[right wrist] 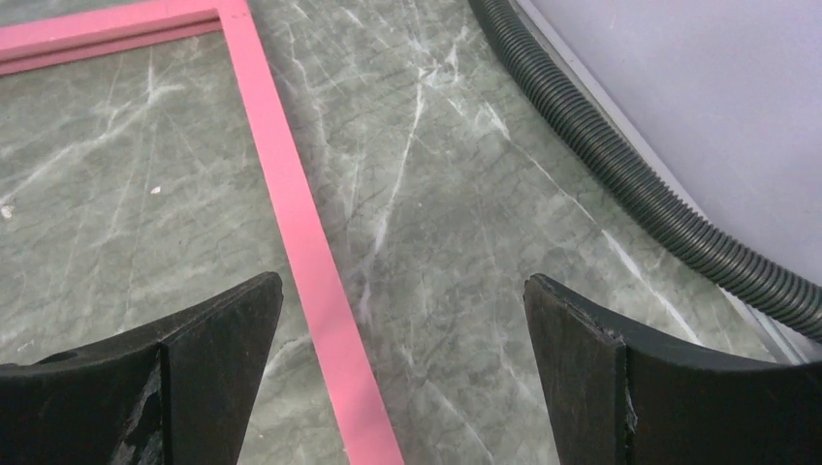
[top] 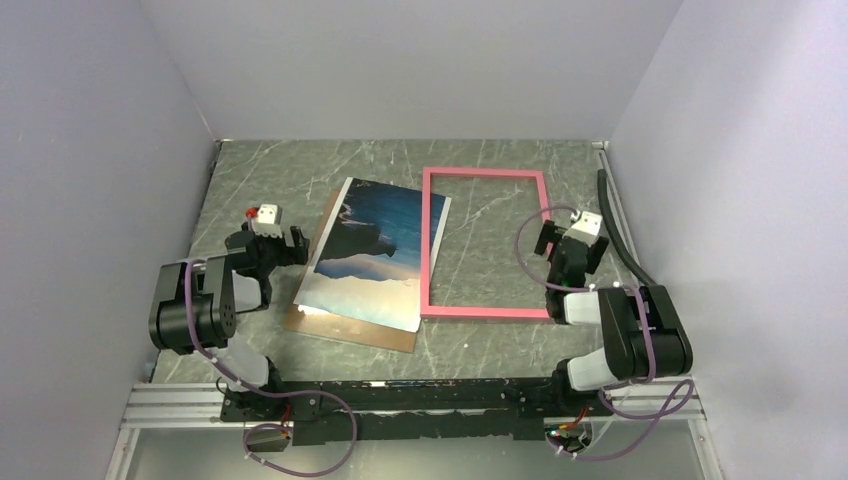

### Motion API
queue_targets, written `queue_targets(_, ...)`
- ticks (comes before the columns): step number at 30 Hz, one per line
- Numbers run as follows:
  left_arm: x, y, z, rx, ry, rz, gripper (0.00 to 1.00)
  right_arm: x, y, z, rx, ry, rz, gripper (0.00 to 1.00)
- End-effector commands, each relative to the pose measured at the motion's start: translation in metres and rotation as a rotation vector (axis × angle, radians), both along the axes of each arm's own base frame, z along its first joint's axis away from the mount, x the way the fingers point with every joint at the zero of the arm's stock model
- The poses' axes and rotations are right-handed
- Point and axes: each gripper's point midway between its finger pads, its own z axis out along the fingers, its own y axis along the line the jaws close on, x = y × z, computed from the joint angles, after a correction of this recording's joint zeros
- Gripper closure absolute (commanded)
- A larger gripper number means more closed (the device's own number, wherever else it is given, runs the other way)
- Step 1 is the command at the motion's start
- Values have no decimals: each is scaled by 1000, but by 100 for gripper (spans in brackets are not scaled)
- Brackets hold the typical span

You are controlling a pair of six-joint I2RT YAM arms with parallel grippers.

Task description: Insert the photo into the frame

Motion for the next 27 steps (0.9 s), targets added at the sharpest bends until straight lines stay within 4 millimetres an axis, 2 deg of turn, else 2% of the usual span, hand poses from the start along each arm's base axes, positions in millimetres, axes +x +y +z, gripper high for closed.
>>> queue_targets(1, 12, -2, 32, -15, 2, -51, 5, 23, -15, 52, 37, 28, -204, 0)
queue_targets(2, 9, -4, 27, -23, 95, -65, 5, 27, -16, 60, 49, 63, -209, 0)
queue_targets(3, 17, -2, 40, -11, 97, -71, 5, 34, -15, 74, 43, 83, -203, 0)
queue_targets(5, 18, -1, 44, -26, 191, -74, 5, 50, -5, 95, 159, 41, -196, 0)
queue_targets(6, 26, 1, 60, -24, 189, -70, 5, 58, 4, 104, 239, 23, -158, 0)
queue_targets(9, 31, 5, 87, -37, 237, -52, 5, 76, 39, 127, 478, -10, -43, 0)
queue_targets(11, 34, 8, 103, -43, 273, -34, 5, 86, 65, 136, 527, 37, 90, 0)
queue_targets(12, 36, 10, 108, -45, 307, -27, 5, 92, 87, 147, 549, 53, 191, 0)
queue_targets(16, 40, 18, 121, -47, 472, -1, 13, 90, 151, 139, 347, 235, 228, 0)
queue_targets(18, 31, 19, 120, -67, 594, -3, 20, 85, 189, 124, 255, 340, 257, 0)
queue_targets(20, 30, 20, 125, -88, 644, -12, 24, 75, 224, 106, 203, 448, 296, 0)
queue_targets(23, 25, 25, 127, -116, 664, -3, 24, 62, 257, 82, 169, 549, 309, 0)
queue_targets(27, 18, 28, 132, -101, 625, 18, 24, 45, 295, 59, 106, 587, 380, 0)
